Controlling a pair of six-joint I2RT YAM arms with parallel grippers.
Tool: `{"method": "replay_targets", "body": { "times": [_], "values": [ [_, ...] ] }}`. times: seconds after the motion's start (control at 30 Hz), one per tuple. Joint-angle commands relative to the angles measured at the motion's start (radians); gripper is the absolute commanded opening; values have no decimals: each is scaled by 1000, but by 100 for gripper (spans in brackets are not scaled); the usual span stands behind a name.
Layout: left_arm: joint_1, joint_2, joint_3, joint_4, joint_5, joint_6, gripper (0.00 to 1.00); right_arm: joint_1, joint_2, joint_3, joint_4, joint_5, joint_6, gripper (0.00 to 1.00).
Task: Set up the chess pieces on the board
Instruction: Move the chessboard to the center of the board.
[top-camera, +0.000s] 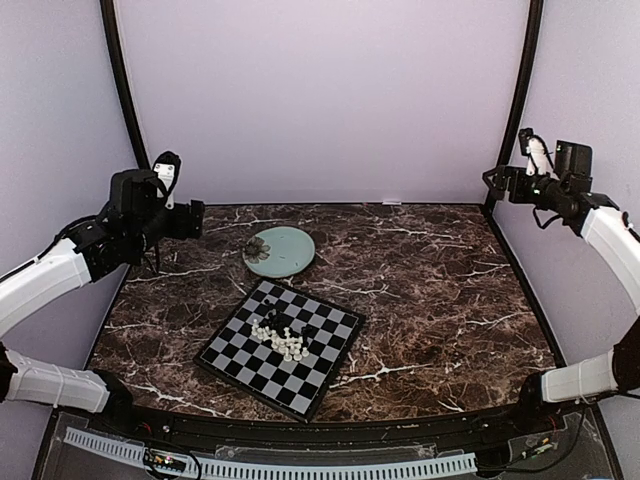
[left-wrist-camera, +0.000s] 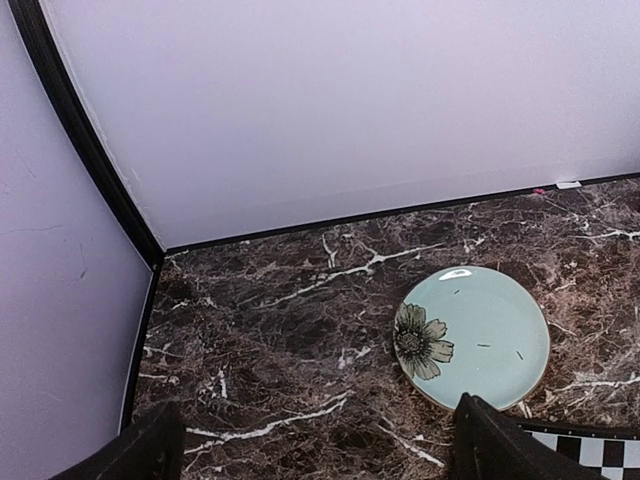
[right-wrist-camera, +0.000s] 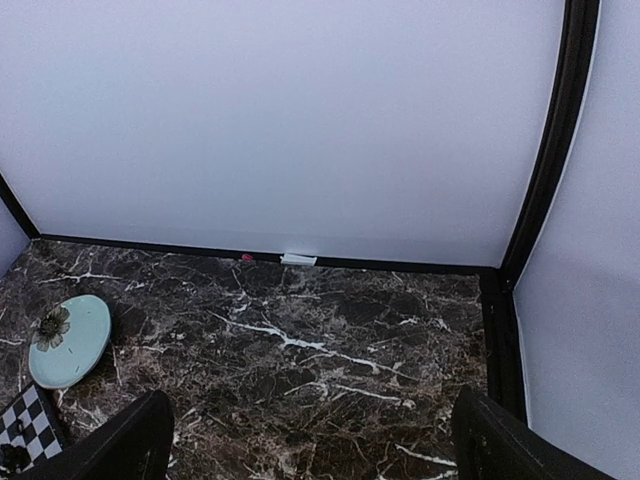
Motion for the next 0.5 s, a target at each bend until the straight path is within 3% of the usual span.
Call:
{"method": "replay_targets", "body": {
  "times": [0.0, 0.23, 0.47],
  "values": [
    [78, 11, -15, 51, 109, -16, 95, -1, -8, -83, 60, -2, -62, 99],
    [198, 25, -11, -72, 329, -98, 85, 16, -16, -191, -47, -96, -258, 98],
    [272, -23, -58, -190, 458, -180, 79, 33, -35, -289, -22, -70, -237, 98]
  ]
}}
